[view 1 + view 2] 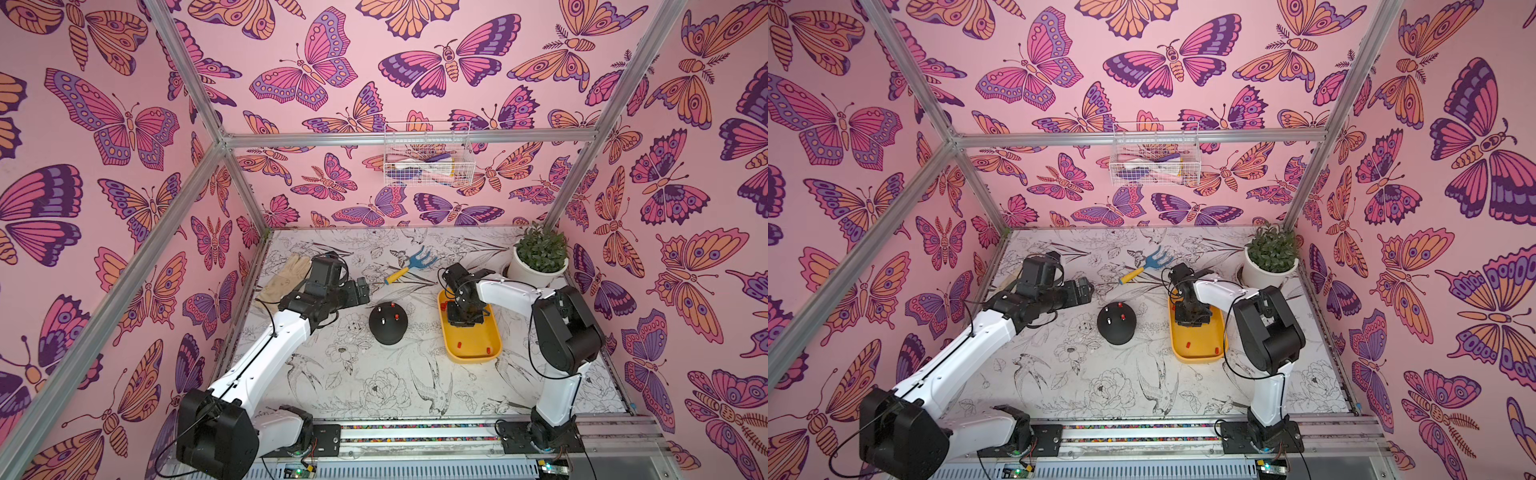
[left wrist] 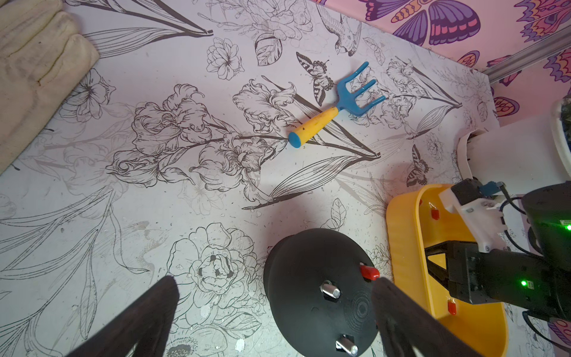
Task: Cover the protruding screws with screw protection sleeves
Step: Place the screw protection sleeve in the storage box.
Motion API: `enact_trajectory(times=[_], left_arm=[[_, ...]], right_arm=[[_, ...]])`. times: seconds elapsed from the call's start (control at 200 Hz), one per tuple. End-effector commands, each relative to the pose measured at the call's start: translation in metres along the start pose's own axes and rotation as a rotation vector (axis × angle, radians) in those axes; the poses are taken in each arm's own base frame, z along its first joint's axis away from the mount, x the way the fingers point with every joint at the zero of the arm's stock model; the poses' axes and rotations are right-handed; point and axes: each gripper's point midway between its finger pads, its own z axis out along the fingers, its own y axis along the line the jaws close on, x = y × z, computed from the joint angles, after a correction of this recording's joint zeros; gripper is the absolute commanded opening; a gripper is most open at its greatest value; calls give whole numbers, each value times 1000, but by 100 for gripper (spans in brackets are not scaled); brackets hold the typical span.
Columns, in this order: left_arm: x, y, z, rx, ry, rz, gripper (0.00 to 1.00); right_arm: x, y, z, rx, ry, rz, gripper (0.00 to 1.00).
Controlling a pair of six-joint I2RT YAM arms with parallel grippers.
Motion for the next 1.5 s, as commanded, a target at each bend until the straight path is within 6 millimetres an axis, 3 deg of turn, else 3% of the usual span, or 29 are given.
enact_trajectory(times=[0.0,1.492], left_arm=[[1,5,-2,-9,-11,-10,100],[5,4,-9,7,-20,-10,100]], right_arm=[[8,0,5,2,31,1,18],[22,6,-1,-23,43,-7,23]])
